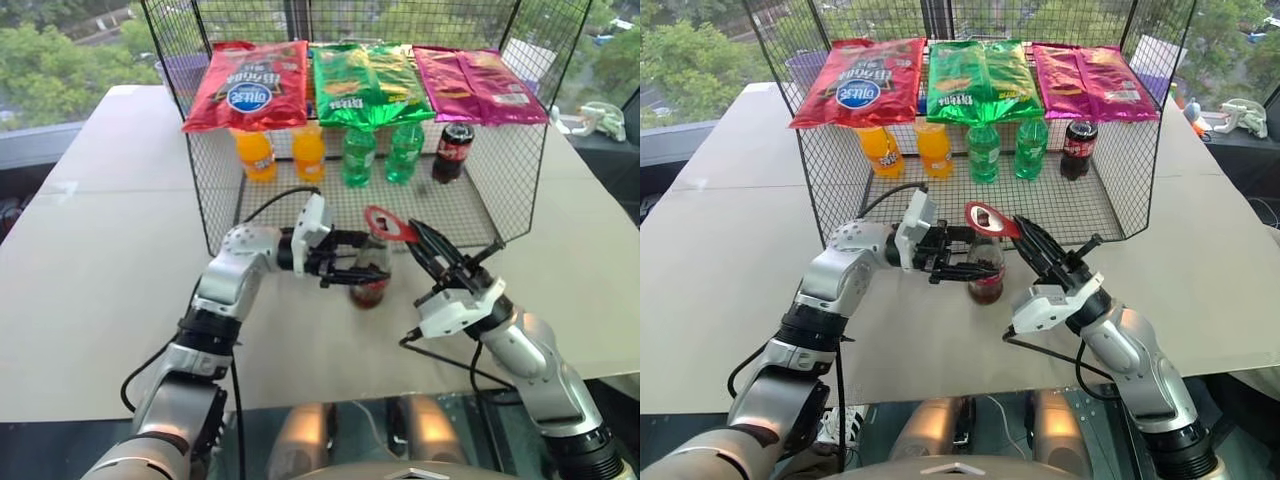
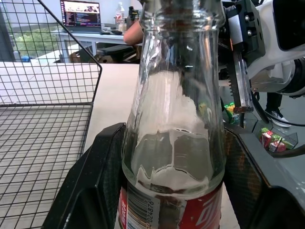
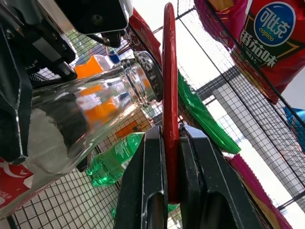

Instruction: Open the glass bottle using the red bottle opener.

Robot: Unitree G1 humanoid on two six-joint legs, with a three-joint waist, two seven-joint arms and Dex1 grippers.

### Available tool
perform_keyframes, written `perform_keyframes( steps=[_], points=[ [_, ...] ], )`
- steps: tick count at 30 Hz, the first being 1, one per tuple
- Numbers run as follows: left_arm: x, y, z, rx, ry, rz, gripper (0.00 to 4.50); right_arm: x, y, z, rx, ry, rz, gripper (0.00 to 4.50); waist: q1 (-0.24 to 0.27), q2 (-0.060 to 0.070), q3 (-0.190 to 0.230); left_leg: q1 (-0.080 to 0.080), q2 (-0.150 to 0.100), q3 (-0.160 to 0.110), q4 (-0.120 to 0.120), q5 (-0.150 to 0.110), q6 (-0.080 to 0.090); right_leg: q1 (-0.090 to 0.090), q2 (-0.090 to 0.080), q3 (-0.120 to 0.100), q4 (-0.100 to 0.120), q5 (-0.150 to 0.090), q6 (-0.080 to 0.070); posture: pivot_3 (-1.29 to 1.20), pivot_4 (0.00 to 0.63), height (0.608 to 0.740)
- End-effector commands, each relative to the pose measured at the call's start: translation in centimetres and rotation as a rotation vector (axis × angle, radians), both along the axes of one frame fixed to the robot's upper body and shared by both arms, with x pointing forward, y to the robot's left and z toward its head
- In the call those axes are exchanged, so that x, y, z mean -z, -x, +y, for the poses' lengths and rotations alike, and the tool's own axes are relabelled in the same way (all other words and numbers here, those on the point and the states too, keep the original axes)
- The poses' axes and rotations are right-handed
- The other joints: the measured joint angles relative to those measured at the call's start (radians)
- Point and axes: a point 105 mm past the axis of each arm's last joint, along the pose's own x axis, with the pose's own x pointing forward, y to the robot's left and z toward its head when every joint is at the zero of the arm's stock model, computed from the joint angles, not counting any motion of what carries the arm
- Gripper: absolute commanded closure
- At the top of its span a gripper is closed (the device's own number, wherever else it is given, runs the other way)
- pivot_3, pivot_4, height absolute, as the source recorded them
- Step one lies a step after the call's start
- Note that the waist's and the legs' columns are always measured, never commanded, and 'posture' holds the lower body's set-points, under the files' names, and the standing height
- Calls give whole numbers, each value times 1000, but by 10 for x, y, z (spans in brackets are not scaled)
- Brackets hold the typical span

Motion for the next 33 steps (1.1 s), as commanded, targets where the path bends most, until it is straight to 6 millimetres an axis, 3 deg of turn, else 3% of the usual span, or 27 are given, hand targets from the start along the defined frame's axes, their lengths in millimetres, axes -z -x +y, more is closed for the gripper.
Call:
perform_keyframes(
  steps=[1,19,29,33],
  points=[
    [-8,-4,-1,-36,37,-41,2072,-3,-3,-2,17,-10,-11,4500,0,0,0,0,0,0,0,0,0,0,0,0,0,0,0,0,150,740],
    [-3,-2,2,-60,46,-26,2072,14,12,7,-24,-3,49,4500,1,0,-1,1,0,-1,0,0,0,2,0,0,0,0,0,0,150,740],
    [-3,-2,1,-50,39,-25,2072,17,1,22,-51,7,29,4500,1,0,-1,2,0,-2,0,0,0,2,0,0,1,0,0,0,150,740],
    [-3,-2,-1,-44,35,-25,2072,29,-3,27,-44,30,28,4500,1,0,-1,2,-1,-1,1,0,0,2,0,0,1,0,0,0,150,740]
  ],
)
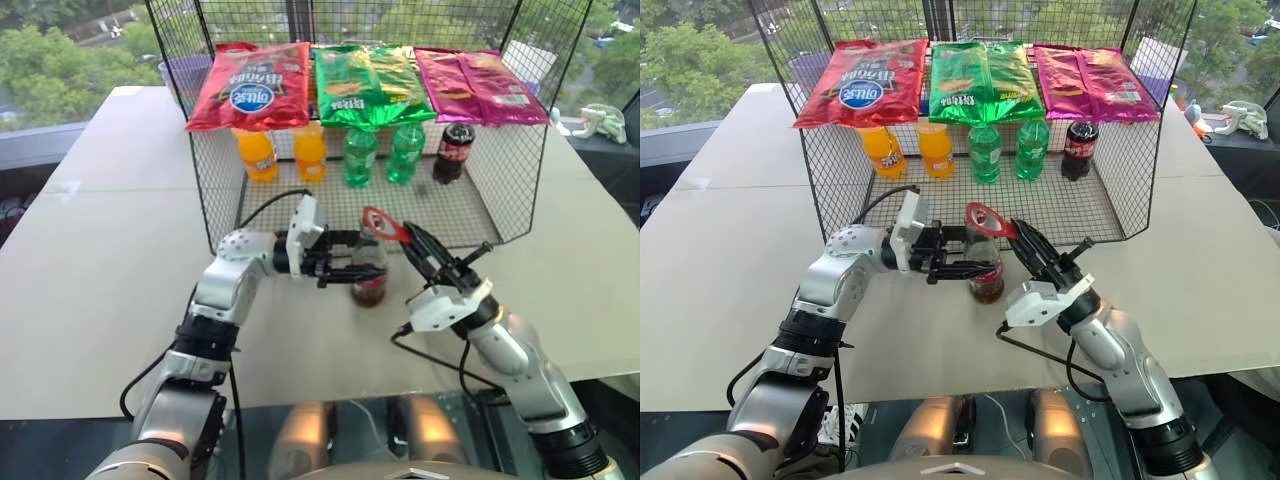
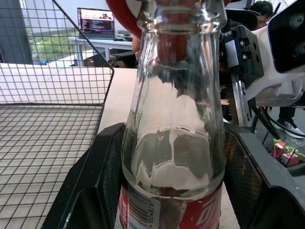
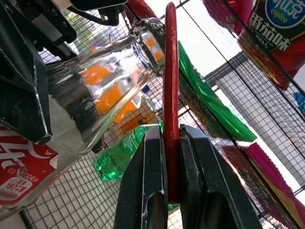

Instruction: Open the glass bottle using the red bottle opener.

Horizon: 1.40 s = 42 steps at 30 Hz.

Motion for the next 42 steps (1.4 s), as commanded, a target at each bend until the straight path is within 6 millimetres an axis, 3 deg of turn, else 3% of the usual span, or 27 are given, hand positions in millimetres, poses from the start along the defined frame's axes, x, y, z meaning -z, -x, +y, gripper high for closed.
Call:
perform_keyframes(
  steps=[1,9,16,19,24,27,36,39,42],
  points=[
    [-5,0,-8,9,0,-33,2072,15,4,18,-50,58,2,4500,0,0,0,0,0,0,0,0,0,0,0,0,0,0,0,0,150,740],
    [-1,1,-6,14,-33,-29,2072,17,-1,6,14,152,-18,4500,0,0,-1,2,0,0,0,0,0,2,0,1,1,0,0,0,150,740],
    [7,3,-3,21,-66,-18,2072,-10,-2,-18,20,358,-32,4500,-1,0,-1,9,0,1,0,0,0,8,0,1,1,0,0,0,150,740],
    [9,2,-4,22,-70,-17,2072,-30,-4,-29,9,462,-54,4500,-1,0,-1,13,0,1,-1,0,0,11,-1,1,1,0,0,0,150,740],
    [11,2,-6,25,-63,-16,2072,-54,-12,-38,-4,563,-73,4500,-1,0,0,13,1,1,-3,0,0,11,-2,-1,0,0,0,0,150,740],
    [10,3,-7,24,-56,-18,2072,-66,-15,-34,-24,576,-91,4500,-1,0,0,13,1,1,-3,0,0,11,-2,-1,-2,0,0,0,150,740],
    [8,3,-8,11,-31,-22,2072,-83,-17,-22,-24,507,-105,4500,1,0,0,11,1,1,-4,-1,1,10,-3,-2,-3,0,0,0,150,740],
    [8,4,-8,9,-26,-22,2072,-92,-14,-33,18,358,-22,4500,2,0,0,11,0,1,-4,-1,1,10,-4,-2,-3,0,0,0,150,740],
    [7,4,-9,5,-13,-22,2072,-89,-8,-53,70,92,204,4500,4,0,0,10,1,-1,-4,-1,1,10,-4,-3,-3,0,0,0,150,740]
  ],
)
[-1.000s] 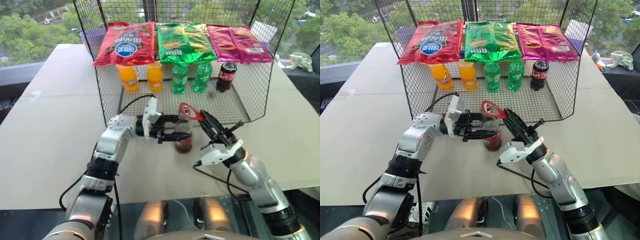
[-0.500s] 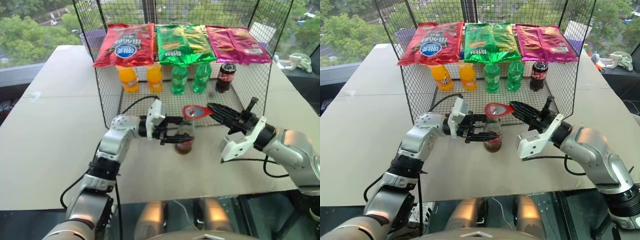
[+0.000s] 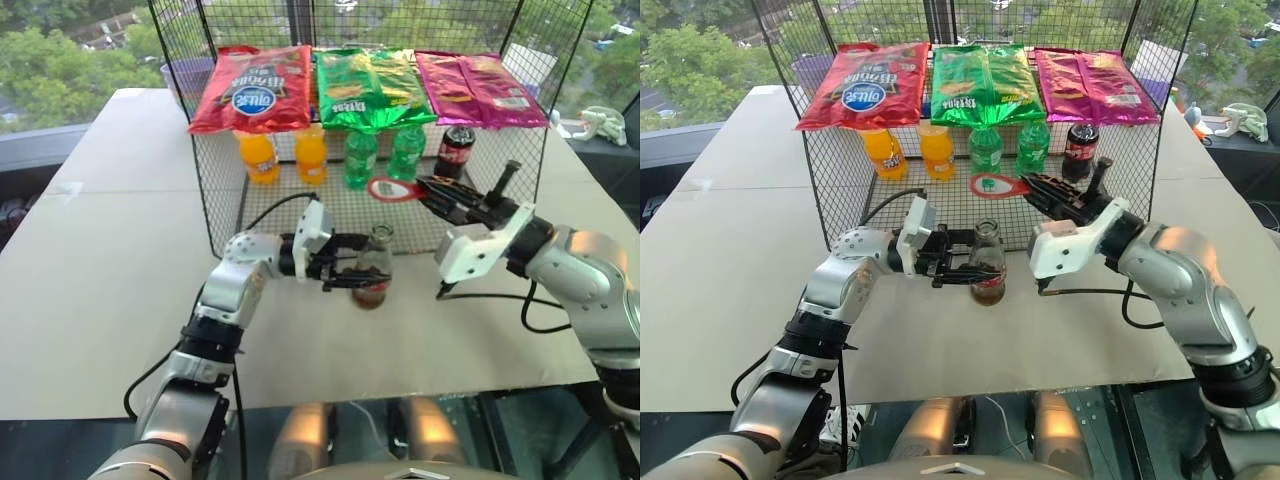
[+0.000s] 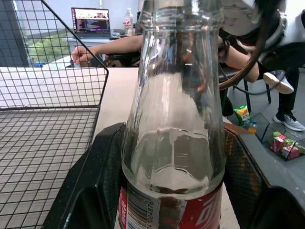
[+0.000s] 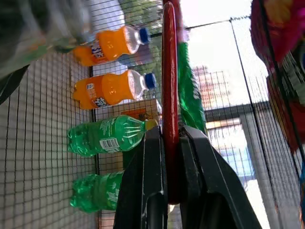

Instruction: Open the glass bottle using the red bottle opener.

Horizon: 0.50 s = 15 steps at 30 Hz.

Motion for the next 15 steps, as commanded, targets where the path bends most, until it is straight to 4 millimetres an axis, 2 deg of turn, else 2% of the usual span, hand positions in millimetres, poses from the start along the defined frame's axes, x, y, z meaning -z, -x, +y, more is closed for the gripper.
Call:
perform_keyframes(
  steps=[1,5,8,12,15],
  points=[
    [2,-1,-1,-22,3,4,2072,-2,12,-23,99,-273,196,4500,0,0,0,0,0,0,0,0,0,0,0,0,0,0,0,0,150,740],
    [1,-1,-1,-30,25,14,2072,40,28,-36,191,-570,567,4500,1,1,0,-1,0,-3,0,0,0,0,-4,-2,-1,0,0,0,150,740],
    [1,0,0,-29,25,13,2072,71,34,-42,275,-751,777,4500,-4,2,0,-2,0,-4,0,0,-1,-1,-6,-2,0,0,0,0,150,740],
    [1,1,0,-38,29,0,2072,106,35,-41,331,-864,991,4500,-5,3,1,-2,0,-4,0,-2,-3,-1,-12,-6,0,0,0,0,150,740],
    [-1,2,0,-50,43,-3,2072,124,33,-41,370,-852,1082,4500,-4,5,1,-2,0,-4,0,-2,-4,-1,-16,-13,-1,0,0,0,150,740]
  ],
)
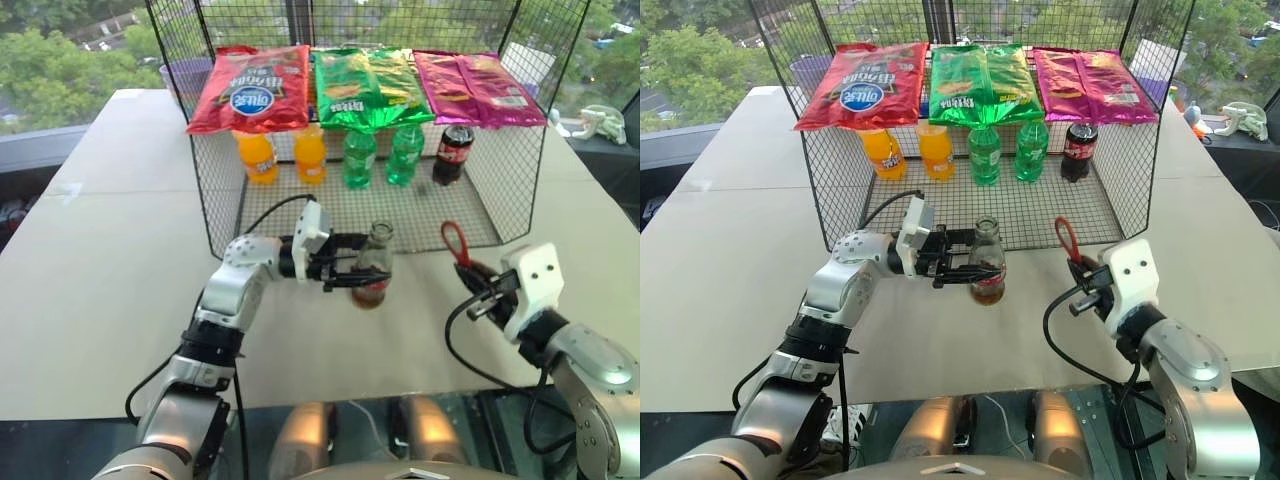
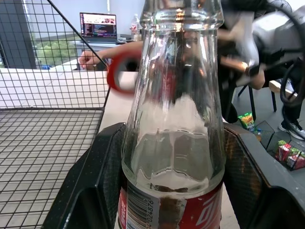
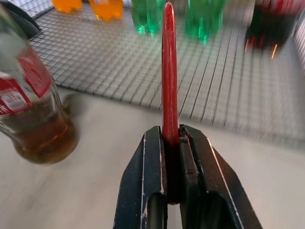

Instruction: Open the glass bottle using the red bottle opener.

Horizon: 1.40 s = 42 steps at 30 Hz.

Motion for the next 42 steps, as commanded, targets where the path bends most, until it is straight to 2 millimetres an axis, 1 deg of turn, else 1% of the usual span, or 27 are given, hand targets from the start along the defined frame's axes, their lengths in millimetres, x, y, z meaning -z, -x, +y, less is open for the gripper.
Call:
perform_keyframes(
  steps=[1,3,4,5,7,12,13,15,17,20,21,22,24,25,31,34,36,38,39,42],
  points=[
    [-1,1,0,-24,13,-11,2072,10,-3,-3,-2,2,63,4500,0,1,0,-1,0,0,0,0,0,-1,0,-4,-1,0,0,0,150,740],
    [-1,2,0,-29,14,-13,2072,20,-4,-4,-17,6,114,4500,1,1,0,-5,0,-1,0,1,2,-4,0,-5,-1,0,0,0,150,740],
    [-1,3,0,-31,14,-11,2076,23,-5,-6,-13,2,130,3804,1,1,0,-8,-1,-2,0,2,3,-7,0,-6,-1,0,0,0,150,740],
    [0,3,0,-31,13,-11,2076,26,-5,-8,-8,-8,148,3604,1,1,0,-10,-1,-2,0,2,3,-8,0,-6,-1,0,0,0,150,740],
    [0,4,0,-33,12,-9,2076,27,-8,-14,11,-10,155,2819,1,1,0,-10,-1,-2,0,2,3,-8,1,-6,-1,0,0,0,150,740],
    [0,5,-1,-35,11,-7,2076,19,-8,-30,49,27,117,281,1,1,0,-11,-2,-2,0,2,3,-8,4,-6,-1,0,0,0,150,740],
    [0,5,-1,-35,10,-6,2076,17,-7,-32,51,46,105,39,1,1,0,-11,-2,-2,1,2,3,-8,4,-6,-1,0,0,0,150,740],
    [0,6,-1,-31,8,-4,2076,12,-6,-36,65,72,68,39,1,1,0,-11,-2,-3,1,2,3,-9,4,-7,-1,0,0,0,150,740],
    [0,6,-1,-29,7,-3,2076,8,-3,-36,19,161,17,39,1,2,1,-11,-2,-3,0,2,3,-9,5,-7,-1,0,0,0,150,740],
    [-2,6,0,-24,11,2,2076,3,0,-34,-15,208,-40,39,0,2,1,-11,-2,-3,0,2,3,-9,5,-7,-1,0,1,0,150,740],
    [-3,6,0,-23,13,5,1142,-1,0,-34,-25,233,-74,0,0,2,1,-11,-2,-3,0,2,3,-9,5,-7,-1,0,1,0,150,740],
    [-4,7,1,-23,15,7,949,-4,1,-33,-34,248,-99,0,0,3,2,-11,-2,-3,0,2,3,-9,5,-7,-1,0,1,0,150,740],
    [-5,7,3,-23,16,13,173,-10,0,-31,-42,248,-143,0,0,3,2,-11,-2,-3,0,2,3,-9,5,-7,-1,0,1,0,150,740],
    [-5,8,4,-23,16,14,74,-13,0,-30,-45,247,-160,0,-1,3,2,-11,-2,-3,0,2,3,-9,6,-7,-1,0,1,0,150,740],
    [-9,13,11,-29,20,11,74,-21,-1,-31,-61,263,-225,0,0,3,3,-12,-1,-3,0,2,3,-10,6,-7,-1,0,1,0,150,740],
    [-12,15,19,-48,32,9,74,-24,0,-32,-67,269,-255,0,0,3,3,-12,-1,-3,0,2,3,-10,6,-7,-1,0,1,0,150,740],
    [-14,19,28,-66,45,6,74,-26,1,-34,-62,271,-276,0,0,3,3,-12,-1,-3,0,2,3,-10,6,-7,-1,0,1,0,150,740],
    [-13,25,41,-88,43,7,74,-24,5,-38,-57,275,-275,0,-1,4,3,-12,-1,-3,0,2,3,-10,6,-7,-1,0,1,0,150,740],
    [-10,28,48,-108,36,-1,74,-21,7,-41,-52,277,-268,0,-1,4,3,-12,-1,-3,0,2,3,-10,6,-7,-1,0,0,0,150,740],
    [-5,35,61,-153,36,13,74,-13,12,-51,-34,299,-250,0,-1,4,3,-12,-1,-3,-1,2,3,-11,6,-6,-1,0,0,0,150,740]
  ],
)
